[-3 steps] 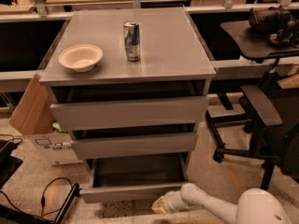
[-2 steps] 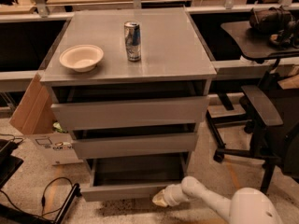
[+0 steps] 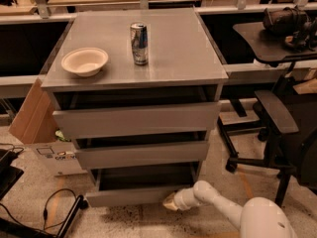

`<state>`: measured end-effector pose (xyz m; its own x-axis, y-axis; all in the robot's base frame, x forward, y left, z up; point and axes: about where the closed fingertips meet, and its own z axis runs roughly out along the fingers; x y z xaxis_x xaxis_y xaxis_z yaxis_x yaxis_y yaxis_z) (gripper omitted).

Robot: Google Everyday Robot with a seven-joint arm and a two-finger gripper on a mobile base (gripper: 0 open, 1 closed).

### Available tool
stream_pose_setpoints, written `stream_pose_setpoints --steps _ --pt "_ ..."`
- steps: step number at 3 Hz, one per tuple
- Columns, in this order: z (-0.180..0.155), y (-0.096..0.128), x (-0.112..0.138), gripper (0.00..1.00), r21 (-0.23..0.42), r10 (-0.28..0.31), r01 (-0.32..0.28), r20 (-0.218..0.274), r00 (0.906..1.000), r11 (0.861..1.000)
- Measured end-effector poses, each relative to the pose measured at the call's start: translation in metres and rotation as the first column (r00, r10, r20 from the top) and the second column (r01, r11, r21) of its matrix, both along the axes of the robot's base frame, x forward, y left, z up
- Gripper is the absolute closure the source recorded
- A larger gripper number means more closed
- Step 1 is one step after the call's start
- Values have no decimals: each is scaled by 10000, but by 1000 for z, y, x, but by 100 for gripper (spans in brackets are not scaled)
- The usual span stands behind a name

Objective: Close bottom drawer

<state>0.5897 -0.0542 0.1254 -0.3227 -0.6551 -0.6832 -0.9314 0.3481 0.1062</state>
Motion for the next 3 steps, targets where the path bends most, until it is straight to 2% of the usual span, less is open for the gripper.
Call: stream_pose_setpoints --steps 1,2,3 --pt "0 0 -3 100 1 0 0 0 10000 10000" --pt "11 -8 33 100 63 -408 406 410 9983 9992" --pt "11 -8 31 100 66 -425 423 426 9982 9991"
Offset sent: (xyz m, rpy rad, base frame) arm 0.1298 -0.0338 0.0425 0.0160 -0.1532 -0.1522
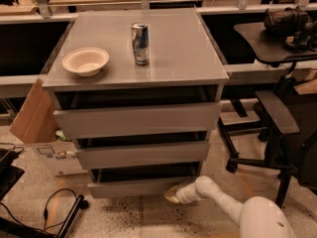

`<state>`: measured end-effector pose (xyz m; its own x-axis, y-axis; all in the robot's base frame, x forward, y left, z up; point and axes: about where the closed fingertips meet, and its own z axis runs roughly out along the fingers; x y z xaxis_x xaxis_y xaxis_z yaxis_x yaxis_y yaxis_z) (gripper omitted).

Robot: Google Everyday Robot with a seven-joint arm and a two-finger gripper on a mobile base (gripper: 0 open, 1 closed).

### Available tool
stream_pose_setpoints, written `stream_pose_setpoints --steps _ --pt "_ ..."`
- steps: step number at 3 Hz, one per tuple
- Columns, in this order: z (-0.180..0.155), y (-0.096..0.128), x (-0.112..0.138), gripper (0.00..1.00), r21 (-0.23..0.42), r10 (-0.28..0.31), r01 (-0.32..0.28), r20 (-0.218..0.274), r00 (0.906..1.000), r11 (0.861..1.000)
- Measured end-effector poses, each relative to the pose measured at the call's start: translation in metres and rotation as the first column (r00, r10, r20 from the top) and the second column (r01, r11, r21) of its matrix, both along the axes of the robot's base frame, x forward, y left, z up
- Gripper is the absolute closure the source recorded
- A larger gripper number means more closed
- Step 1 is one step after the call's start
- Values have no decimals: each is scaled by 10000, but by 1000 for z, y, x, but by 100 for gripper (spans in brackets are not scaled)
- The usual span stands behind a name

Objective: Close bottom drawer

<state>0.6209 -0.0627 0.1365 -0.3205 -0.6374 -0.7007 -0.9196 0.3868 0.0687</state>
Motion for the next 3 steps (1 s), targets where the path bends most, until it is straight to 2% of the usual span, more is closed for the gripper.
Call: stream_pose_setpoints --steps 3 --pt "3 -19 50 100 218 -963 953 509 9941 9952"
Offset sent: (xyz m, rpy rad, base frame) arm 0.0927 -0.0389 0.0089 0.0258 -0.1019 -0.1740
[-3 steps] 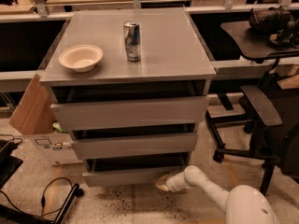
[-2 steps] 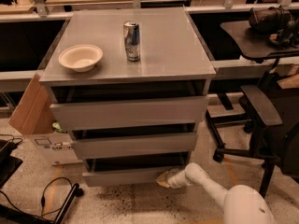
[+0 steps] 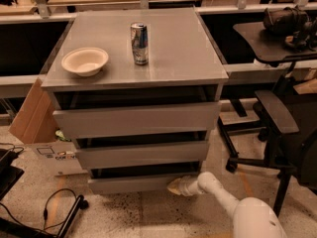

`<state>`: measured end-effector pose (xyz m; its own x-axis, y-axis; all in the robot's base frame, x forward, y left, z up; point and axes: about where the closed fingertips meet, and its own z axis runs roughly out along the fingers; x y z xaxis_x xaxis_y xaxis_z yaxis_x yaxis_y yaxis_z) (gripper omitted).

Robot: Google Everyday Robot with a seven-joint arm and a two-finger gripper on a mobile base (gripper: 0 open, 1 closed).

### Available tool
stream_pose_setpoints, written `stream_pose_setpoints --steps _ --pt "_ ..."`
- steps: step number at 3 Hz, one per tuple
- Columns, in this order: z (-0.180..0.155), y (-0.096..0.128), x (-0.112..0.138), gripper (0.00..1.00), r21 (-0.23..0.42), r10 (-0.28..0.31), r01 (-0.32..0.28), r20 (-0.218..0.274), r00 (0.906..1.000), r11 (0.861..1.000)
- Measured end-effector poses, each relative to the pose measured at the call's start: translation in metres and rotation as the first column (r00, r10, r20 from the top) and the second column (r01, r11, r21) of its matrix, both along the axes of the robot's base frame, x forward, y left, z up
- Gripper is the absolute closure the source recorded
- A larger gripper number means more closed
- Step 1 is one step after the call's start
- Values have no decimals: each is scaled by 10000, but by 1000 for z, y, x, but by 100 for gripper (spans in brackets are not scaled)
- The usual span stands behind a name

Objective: Close bottom drawer

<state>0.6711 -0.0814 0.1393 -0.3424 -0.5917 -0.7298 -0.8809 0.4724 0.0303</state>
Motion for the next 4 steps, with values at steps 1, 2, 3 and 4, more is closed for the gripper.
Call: stream_pose_setpoints --steps 1,2,3,4 --pt "0 0 -1 83 2 -5 5 2 10000 10000" --pt "-1 3 -2 60 17 30 -29 -24 10000 10000" --pt "-3 5 -4 36 32 63 -63 -50 10000 10000" --pt "-4 8 -5 14 46 91 -91 -73 9999 9999"
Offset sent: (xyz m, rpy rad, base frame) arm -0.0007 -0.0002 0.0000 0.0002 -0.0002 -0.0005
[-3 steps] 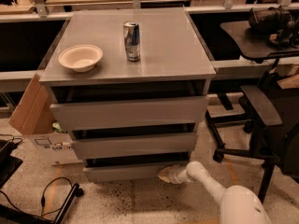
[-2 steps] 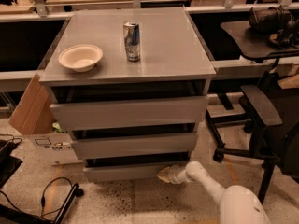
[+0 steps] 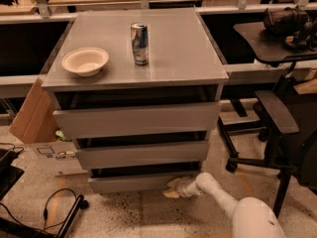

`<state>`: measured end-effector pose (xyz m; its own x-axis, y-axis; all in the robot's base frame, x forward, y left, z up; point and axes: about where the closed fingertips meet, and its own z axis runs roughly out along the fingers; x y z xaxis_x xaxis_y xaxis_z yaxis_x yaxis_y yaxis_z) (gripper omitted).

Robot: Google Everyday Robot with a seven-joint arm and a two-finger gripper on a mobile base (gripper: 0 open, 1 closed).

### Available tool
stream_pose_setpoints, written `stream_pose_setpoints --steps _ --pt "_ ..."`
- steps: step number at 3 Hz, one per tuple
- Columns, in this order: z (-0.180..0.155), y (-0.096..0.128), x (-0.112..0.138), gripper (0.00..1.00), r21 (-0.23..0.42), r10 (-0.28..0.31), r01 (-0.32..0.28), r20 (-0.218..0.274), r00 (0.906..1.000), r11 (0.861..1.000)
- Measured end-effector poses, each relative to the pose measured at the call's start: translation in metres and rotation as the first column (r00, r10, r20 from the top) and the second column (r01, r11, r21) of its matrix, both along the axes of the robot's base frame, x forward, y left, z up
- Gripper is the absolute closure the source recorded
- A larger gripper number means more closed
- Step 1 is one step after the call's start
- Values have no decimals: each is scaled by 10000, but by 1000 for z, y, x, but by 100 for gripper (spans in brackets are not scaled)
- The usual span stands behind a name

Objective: Close bottom drawer

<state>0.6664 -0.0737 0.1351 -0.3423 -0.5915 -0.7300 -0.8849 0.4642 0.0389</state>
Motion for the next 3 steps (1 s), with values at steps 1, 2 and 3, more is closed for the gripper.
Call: stream_pose_setpoints --steps 1,2,3 --pt "-1 1 -5 0 8 17 -17 -13 10000 10000" --pt "-1 0 -8 0 8 17 -17 -14 10000 10000" --pt "-1 0 -10 14 8 17 -17 -14 10000 10000"
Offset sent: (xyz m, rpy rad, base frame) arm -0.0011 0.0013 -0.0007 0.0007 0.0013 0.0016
